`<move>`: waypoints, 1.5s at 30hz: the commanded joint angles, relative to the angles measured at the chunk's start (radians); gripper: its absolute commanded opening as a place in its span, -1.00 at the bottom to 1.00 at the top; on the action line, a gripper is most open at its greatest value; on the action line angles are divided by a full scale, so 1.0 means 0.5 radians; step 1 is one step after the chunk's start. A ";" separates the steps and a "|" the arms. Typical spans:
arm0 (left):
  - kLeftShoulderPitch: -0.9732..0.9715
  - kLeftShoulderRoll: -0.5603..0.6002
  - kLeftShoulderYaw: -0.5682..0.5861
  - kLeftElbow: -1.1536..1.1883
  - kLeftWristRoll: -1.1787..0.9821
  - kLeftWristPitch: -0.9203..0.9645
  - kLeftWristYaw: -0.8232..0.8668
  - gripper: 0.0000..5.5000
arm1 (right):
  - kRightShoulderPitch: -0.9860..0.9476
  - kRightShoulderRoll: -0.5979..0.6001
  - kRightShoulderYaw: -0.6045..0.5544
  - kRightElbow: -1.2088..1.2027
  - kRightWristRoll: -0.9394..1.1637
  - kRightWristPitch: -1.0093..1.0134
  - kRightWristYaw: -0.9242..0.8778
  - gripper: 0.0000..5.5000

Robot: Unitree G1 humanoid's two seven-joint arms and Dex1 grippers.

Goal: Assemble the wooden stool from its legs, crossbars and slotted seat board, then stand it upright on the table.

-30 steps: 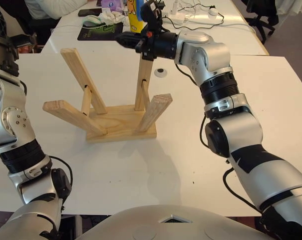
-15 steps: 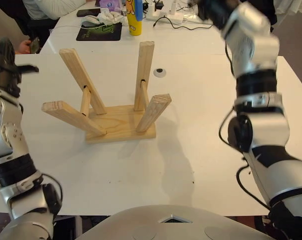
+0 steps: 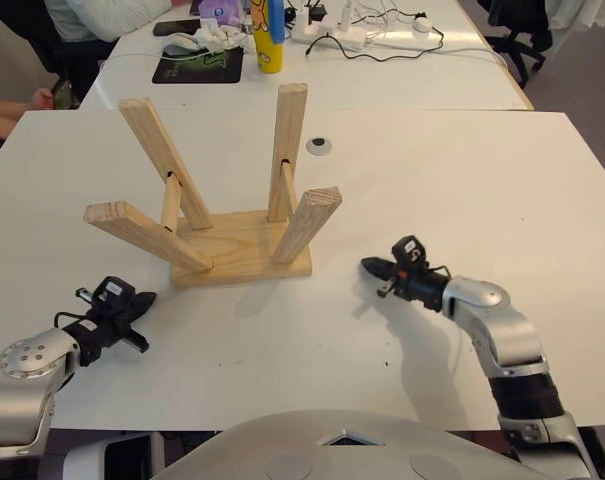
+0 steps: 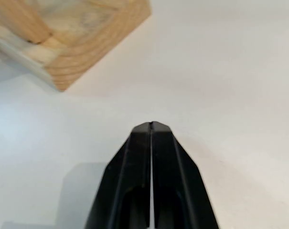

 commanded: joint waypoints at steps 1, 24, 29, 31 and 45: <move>-0.057 -0.021 -0.080 0.015 0.043 0.046 0.023 -1.00 | -0.065 0.051 0.099 -0.044 -0.051 0.118 -0.131 -1.00; -0.275 -0.108 -0.309 0.015 0.076 0.067 0.047 -1.00 | -0.258 0.290 0.447 0.035 -0.063 0.217 -0.236 -1.00; -0.347 -0.095 -0.281 -0.169 0.019 0.154 0.038 -1.00 | -0.296 0.282 0.349 -0.198 0.108 0.325 -0.157 -1.00; -0.428 -0.087 -0.254 -0.281 -0.036 0.225 0.027 -1.00 | -0.342 0.269 0.281 -0.333 0.205 0.416 -0.122 -1.00; -0.675 -0.051 -0.131 -0.643 -0.190 0.518 -0.005 -1.00 | -0.540 0.090 0.094 -0.566 0.440 0.628 -0.039 -1.00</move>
